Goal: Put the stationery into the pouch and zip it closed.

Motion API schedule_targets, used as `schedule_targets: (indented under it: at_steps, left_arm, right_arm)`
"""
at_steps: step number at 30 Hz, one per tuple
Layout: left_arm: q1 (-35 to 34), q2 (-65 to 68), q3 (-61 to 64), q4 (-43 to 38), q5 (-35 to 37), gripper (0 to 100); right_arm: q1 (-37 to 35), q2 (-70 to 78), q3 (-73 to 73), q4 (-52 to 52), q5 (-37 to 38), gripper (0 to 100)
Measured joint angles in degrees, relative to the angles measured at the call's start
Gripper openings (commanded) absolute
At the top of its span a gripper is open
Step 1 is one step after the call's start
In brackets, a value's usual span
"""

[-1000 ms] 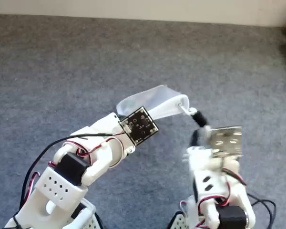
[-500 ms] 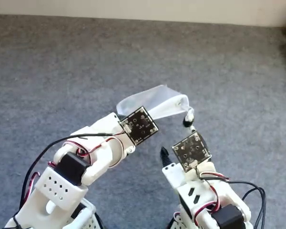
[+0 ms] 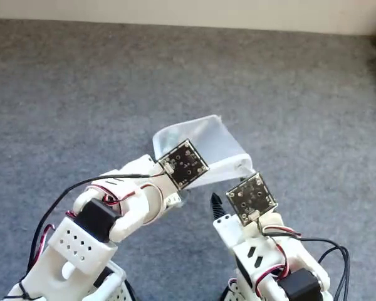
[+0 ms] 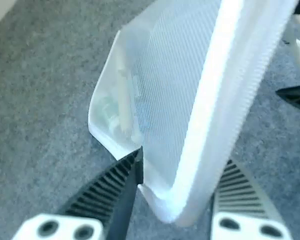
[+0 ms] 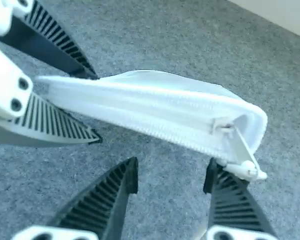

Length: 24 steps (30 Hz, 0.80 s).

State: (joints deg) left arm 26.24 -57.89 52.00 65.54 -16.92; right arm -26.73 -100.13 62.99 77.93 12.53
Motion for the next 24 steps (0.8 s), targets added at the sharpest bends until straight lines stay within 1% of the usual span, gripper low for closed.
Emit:
schedule_targets:
  at_steps: [4,12,17,24]
  left_arm:
    - [1.49,0.0,-1.32,3.6,0.7,23]
    - [2.02,-1.05,-1.49,4.22,0.7,23]
    - [2.11,-8.79,-1.05,5.36,1.05,23]
    - [2.02,-25.05,4.84,5.36,1.05,23]
  right_arm:
    - [0.0,0.0,0.0,0.0,0.0,17.7]
    - [0.09,0.0,0.0,0.0,0.0,17.7]
    - [0.09,0.0,0.0,0.09,0.0,17.7]
    - [0.09,0.0,0.0,0.09,0.0,17.7]
